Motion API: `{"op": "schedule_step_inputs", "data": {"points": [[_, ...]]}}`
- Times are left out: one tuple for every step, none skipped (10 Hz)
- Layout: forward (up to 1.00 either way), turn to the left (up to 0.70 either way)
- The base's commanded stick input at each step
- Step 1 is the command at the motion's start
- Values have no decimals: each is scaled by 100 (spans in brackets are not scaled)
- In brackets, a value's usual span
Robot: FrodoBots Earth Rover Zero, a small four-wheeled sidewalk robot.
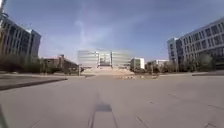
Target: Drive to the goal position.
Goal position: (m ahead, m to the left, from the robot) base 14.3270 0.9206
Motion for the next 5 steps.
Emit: {"op": "schedule_step_inputs", "data": {"points": [[70, 0], [70, 0], [70, 0], [70, 0], [70, 0]]}}
